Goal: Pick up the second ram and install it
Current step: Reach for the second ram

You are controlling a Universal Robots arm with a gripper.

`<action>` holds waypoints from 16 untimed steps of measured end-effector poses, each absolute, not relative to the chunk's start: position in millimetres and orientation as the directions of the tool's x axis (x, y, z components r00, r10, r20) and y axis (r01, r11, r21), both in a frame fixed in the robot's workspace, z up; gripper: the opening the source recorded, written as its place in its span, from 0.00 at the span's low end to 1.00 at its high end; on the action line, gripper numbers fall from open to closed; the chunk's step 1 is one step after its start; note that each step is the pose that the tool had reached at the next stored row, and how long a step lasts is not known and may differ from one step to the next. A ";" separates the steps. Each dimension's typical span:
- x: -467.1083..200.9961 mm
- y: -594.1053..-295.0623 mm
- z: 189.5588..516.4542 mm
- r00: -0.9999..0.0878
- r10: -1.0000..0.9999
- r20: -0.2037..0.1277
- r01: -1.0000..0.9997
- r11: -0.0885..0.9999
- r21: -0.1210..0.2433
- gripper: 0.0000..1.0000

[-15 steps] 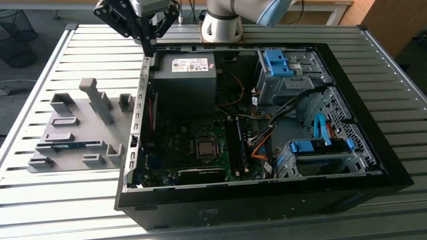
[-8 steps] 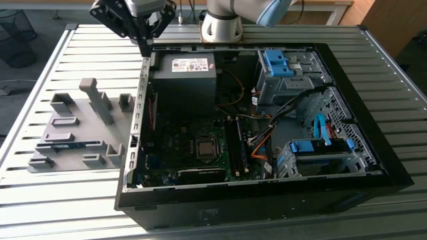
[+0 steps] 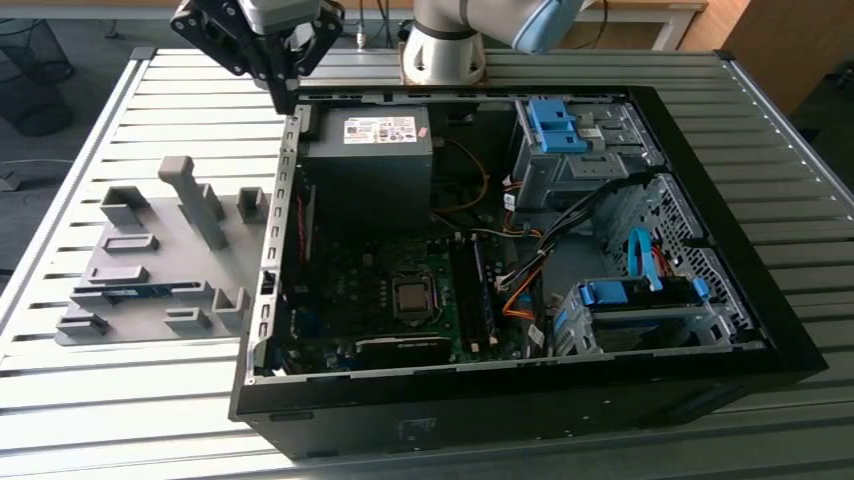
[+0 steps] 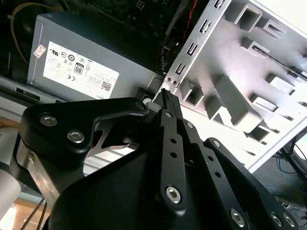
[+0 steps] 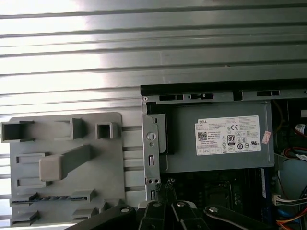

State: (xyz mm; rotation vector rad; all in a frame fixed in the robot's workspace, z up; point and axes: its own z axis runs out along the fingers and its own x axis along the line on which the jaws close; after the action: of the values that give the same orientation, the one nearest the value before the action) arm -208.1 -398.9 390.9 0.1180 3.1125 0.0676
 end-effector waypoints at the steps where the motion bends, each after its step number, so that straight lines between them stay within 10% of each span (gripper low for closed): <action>1: -208.8 -398.9 390.8 -0.997 0.076 -0.024 0.075 0.996 0.044 0.11; 16: -216.4 -398.9 390.7 -0.997 0.076 -0.024 0.075 0.996 0.044 0.11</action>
State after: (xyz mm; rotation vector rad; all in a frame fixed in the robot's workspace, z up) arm -216.4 -398.9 390.7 0.1180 3.1125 0.0676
